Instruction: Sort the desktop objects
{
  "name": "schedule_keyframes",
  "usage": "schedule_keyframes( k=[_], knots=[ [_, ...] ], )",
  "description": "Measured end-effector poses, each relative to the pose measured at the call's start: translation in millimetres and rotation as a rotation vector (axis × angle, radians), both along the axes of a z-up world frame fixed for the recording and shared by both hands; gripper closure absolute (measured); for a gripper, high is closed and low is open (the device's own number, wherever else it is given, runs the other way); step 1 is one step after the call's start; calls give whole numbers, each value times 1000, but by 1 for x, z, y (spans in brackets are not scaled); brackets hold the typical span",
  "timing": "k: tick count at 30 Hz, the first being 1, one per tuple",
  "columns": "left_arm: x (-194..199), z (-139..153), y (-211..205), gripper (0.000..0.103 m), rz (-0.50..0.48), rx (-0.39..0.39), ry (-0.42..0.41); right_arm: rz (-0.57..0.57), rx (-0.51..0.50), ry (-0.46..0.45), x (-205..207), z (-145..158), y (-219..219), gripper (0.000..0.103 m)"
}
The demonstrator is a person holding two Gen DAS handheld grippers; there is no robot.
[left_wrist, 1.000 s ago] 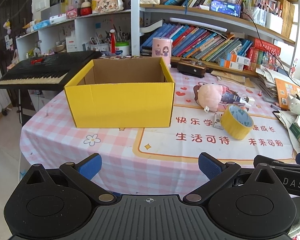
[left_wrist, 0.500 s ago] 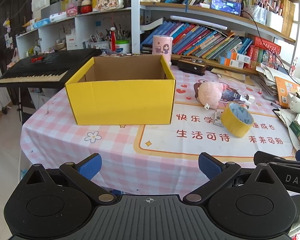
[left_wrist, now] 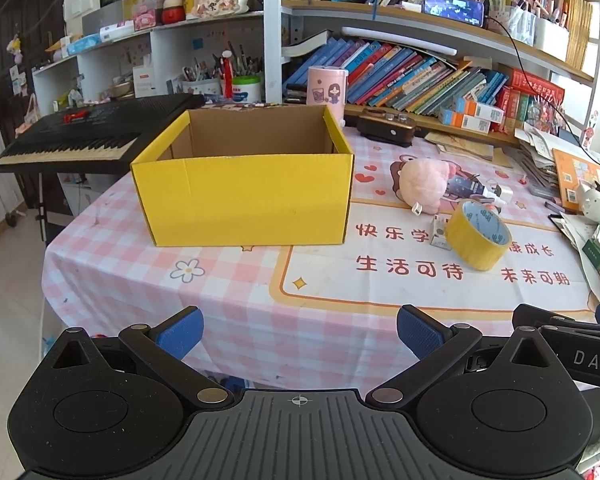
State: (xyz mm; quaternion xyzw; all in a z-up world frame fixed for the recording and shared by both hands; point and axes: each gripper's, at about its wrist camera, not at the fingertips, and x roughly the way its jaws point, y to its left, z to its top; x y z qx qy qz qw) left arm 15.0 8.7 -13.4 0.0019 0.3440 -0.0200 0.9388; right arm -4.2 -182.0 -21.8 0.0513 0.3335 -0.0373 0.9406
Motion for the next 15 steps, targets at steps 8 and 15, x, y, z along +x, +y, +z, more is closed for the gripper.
schedule_keyframes(
  k=[8,15],
  knots=[
    [6,-4,-2,0,-14,0,18,-8,4,12,5,-3,-3,0],
    [14,-8,-7,0,-34,-3,36,-24,2,22,12,-5,-9,0]
  ],
)
